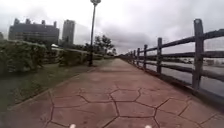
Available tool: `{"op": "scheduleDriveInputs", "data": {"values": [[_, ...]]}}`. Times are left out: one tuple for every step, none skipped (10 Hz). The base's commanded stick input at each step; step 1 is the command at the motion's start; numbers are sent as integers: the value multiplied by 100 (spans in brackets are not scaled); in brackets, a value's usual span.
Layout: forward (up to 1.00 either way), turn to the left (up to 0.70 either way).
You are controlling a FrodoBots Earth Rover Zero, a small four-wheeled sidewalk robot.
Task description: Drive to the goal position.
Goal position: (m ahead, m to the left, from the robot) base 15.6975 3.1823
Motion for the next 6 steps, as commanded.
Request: {"op": "scheduleDriveInputs", "data": {"values": [[0, 0], [0, 0], [0, 0], [0, 0], [28, 0], [59, 0]]}}
